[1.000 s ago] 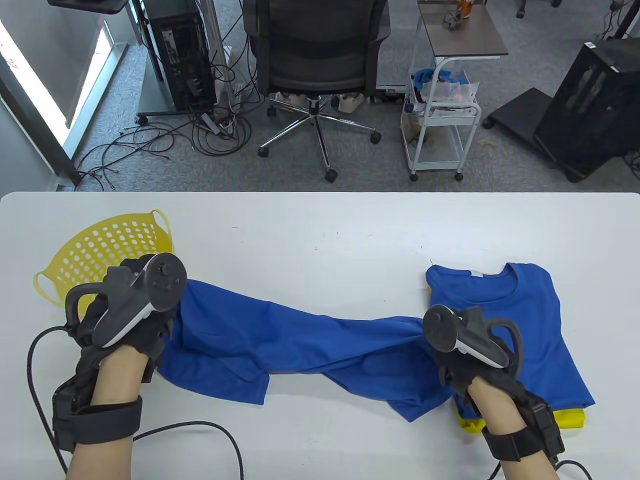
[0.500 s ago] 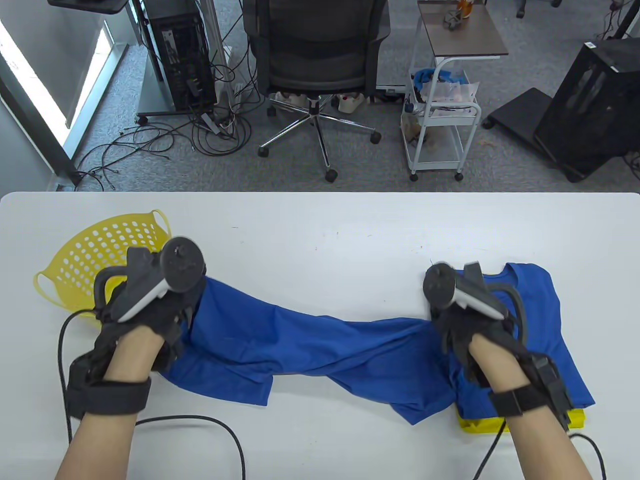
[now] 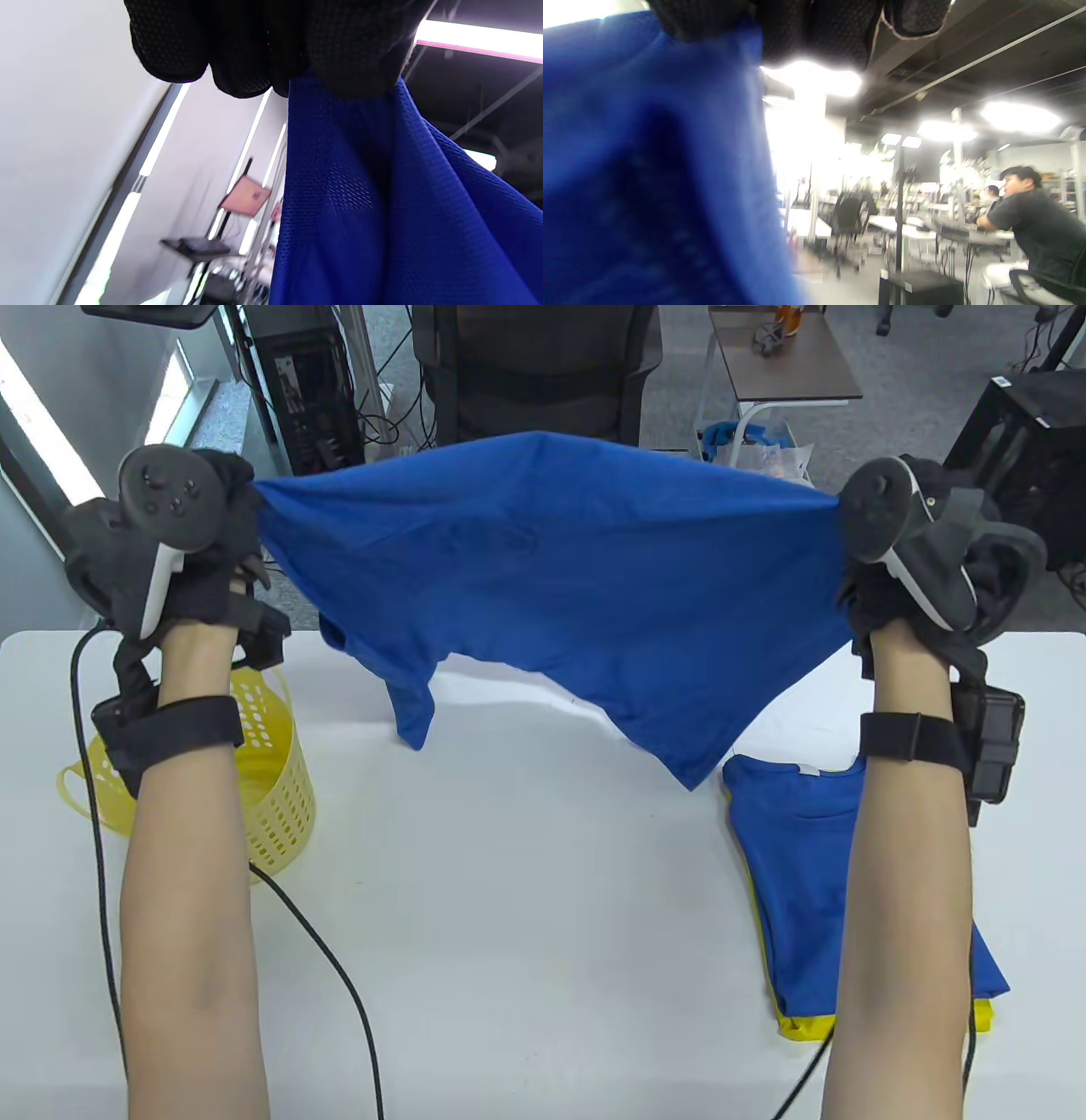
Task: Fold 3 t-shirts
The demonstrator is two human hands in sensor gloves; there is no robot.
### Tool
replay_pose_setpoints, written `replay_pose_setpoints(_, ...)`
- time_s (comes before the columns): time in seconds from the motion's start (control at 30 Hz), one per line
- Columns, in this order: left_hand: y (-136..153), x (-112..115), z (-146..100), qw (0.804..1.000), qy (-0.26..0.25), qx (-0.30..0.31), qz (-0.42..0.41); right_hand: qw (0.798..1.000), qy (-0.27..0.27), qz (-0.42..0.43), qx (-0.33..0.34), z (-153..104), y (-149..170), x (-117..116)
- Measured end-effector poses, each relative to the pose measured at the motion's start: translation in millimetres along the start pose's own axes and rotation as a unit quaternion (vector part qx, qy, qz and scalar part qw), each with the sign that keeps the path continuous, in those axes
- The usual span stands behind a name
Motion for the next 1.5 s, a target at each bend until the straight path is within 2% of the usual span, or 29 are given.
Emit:
replay_pose_setpoints(0.13, 19, 38, -57, 0.993, 0.080, 0.025, 0.085, 0.992, -0.108, -0.039, 0.055, -51, -8, -67)
replay_pose_setpoints(0.17, 25, 50, -78, 0.987, 0.112, 0.031, 0.111, 0.983, -0.158, -0.056, 0.081, -76, -11, -95)
replay_pose_setpoints(0.2, 27, 55, -87, 0.984, 0.123, 0.034, 0.121, 0.981, -0.162, -0.058, 0.083, -78, -12, -98)
replay_pose_setpoints(0.27, 35, 71, -130, 0.977, 0.119, 0.075, 0.160, 0.965, -0.221, -0.088, 0.114, -122, -13, -139)
replay_pose_setpoints(0.37, 46, 94, -178, 0.960, 0.134, 0.110, 0.218, 0.950, -0.262, -0.105, 0.136, -174, -10, -179)
replay_pose_setpoints(0.47, 65, 125, -219, 0.944, 0.166, 0.125, 0.255, 0.946, -0.272, -0.093, 0.152, -206, -7, -203)
replay_pose_setpoints(0.5, 75, 140, -230, 0.937, 0.194, 0.114, 0.268, 0.943, -0.281, -0.086, 0.158, -217, -6, -209)
replay_pose_setpoints(0.57, 103, 172, -248, 0.893, 0.327, 0.044, 0.307, 0.932, -0.304, -0.080, 0.179, -236, -7, -219)
replay_pose_setpoints(0.6, 111, 176, -253, 0.885, 0.344, 0.025, 0.313, 0.927, -0.315, -0.087, 0.183, -241, -6, -219)
replay_pose_setpoints(0.63, 114, 178, -254, 0.893, 0.331, 0.031, 0.304, 0.927, -0.314, -0.086, 0.186, -243, -3, -216)
replay_pose_setpoints(0.67, 118, 176, -254, 0.909, 0.308, 0.038, 0.278, 0.939, -0.285, -0.068, 0.180, -242, 1, -207)
replay_pose_setpoints(0.7, 119, 176, -255, 0.915, 0.304, 0.038, 0.261, 0.943, -0.275, -0.057, 0.177, -240, 3, -204)
replay_pose_setpoints(0.77, 123, 185, -260, 0.921, 0.337, 0.024, 0.195, 0.958, -0.241, -0.005, 0.155, -234, 12, -193)
replay_pose_setpoints(0.83, 127, 198, -266, 0.914, 0.366, 0.018, 0.176, 0.963, -0.230, 0.028, 0.141, -228, 19, -190)
replay_pose_setpoints(0.9, 134, 216, -273, 0.896, 0.394, 0.029, 0.201, 0.968, -0.214, 0.041, 0.127, -222, 25, -194)
replay_pose_setpoints(1.0, 153, 232, -278, 0.874, 0.415, 0.030, 0.249, 0.964, -0.234, 0.037, 0.118, -216, 32, -208)
replay_pose_setpoints(1.07, 166, 226, -271, 0.891, 0.415, 0.004, 0.184, 0.962, -0.248, 0.027, 0.113, -214, 37, -218)
replay_pose_setpoints(1.1, 173, 223, -269, 0.893, 0.410, -0.015, 0.186, 0.962, -0.247, 0.028, 0.111, -214, 38, -221)
replay_pose_setpoints(1.17, 182, 220, -266, 0.894, 0.397, -0.005, 0.207, 0.963, -0.239, 0.046, 0.115, -218, 39, -226)
replay_pose_setpoints(1.27, 190, 218, -263, 0.901, 0.391, -0.026, 0.188, 0.960, -0.243, 0.051, 0.131, -226, 37, -232)
replay_pose_setpoints(1.3, 191, 218, -261, 0.901, 0.389, -0.029, 0.190, 0.963, -0.229, 0.047, 0.133, -228, 36, -229)
replay_pose_setpoints(1.37, 191, 217, -258, 0.904, 0.370, -0.032, 0.211, 0.966, -0.201, 0.039, 0.159, -232, 28, -225)
replay_pose_setpoints(1.5, 196, 215, -257, 0.905, 0.363, -0.034, 0.221, 0.960, -0.203, 0.017, 0.190, -243, 4, -225)
Point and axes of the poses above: the tracker on the back of each hand, its own y axis roughly to the little-finger side, its own z axis roughly from the wrist to the fingertips, x = y × z, the point moved 4 cm from there along z, roughly from the wrist to the fingertips, and after that the axes turned 6 degrees about -z, right-handed, at the moved point
